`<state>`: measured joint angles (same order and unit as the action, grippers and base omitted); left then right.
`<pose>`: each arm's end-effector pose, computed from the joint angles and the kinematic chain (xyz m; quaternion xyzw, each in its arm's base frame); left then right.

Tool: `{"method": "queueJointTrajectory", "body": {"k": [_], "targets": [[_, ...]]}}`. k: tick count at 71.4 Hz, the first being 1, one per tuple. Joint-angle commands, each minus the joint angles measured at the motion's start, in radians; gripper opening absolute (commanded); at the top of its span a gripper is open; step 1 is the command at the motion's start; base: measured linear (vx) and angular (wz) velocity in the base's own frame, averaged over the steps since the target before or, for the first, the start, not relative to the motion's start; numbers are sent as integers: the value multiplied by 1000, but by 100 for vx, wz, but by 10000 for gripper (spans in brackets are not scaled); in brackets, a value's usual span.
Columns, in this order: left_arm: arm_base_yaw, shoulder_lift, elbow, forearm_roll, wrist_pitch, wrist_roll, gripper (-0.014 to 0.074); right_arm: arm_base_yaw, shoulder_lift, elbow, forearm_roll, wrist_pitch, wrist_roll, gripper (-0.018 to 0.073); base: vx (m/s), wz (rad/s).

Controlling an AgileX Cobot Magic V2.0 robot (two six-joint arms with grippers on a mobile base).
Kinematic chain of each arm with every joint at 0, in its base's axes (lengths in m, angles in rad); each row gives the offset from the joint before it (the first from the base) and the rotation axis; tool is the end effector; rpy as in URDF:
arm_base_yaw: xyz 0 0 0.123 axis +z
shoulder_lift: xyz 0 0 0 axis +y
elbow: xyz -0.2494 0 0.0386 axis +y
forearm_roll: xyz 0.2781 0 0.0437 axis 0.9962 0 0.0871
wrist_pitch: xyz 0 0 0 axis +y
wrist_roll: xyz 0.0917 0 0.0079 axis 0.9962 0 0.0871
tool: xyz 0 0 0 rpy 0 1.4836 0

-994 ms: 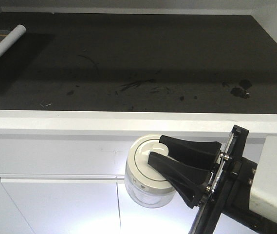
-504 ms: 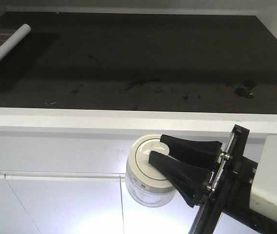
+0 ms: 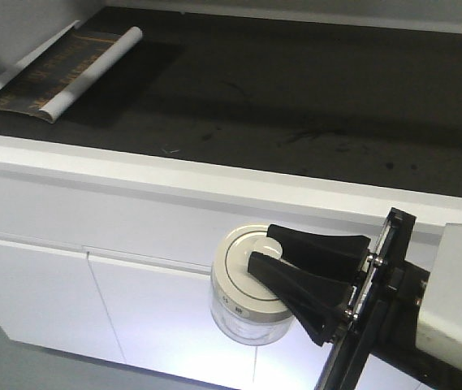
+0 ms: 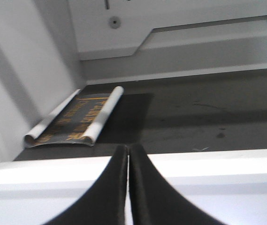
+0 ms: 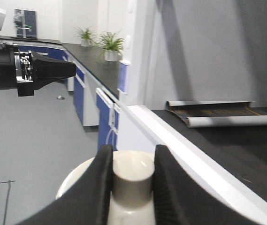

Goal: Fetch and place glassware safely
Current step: 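Drive the base away from the bench carrying the jar in right gripper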

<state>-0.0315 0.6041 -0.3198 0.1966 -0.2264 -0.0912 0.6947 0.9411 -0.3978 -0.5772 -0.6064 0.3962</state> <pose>0.1876 -0.0099 0.2626 0.0617 0.6955 0.0094 0.7158 0.1601 0.1706 0.2470 -0.3654 0.5771 0.3159 0.6585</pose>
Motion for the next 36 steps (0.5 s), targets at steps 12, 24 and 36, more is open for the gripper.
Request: {"method": "queueJointTrajectory", "body": {"k": [12, 24, 36], "targets": [[-4, 0, -27, -8, -69, -8, -7, -1, -17, -32, 24, -94, -2, -3, -4, 46], [-4, 0, -27, -8, -69, -8, -7, -1, -17, -32, 24, -94, -2, -3, -5, 57], [-4, 0, -27, -8, -69, -8, -7, -1, -17, -32, 24, -94, -2, -3, -5, 65]]}}
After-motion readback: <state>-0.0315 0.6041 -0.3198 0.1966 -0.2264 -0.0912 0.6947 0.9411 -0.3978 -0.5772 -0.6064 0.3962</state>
